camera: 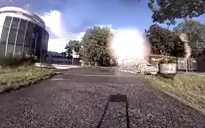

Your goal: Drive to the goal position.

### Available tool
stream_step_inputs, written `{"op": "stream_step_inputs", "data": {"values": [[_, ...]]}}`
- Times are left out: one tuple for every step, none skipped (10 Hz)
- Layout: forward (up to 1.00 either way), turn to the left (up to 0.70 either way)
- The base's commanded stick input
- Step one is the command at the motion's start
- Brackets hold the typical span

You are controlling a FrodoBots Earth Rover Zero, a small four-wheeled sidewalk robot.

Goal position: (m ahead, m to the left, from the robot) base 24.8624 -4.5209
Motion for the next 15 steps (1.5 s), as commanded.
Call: {"op": "stream_step_inputs", "data": {"values": [[0.50, 0.00], [0.50, 0.00], [0.50, 0.00], [0.50, 0.00], [0.50, 0.00], [0.50, 0.00], [0.50, 0.00], [0.50, 0.00], [0.50, 0.00], [0.50, 0.00], [0.50, 0.00], [0.50, 0.00], [0.50, 0.00], [0.50, 0.00], [0.50, 0.00]]}}
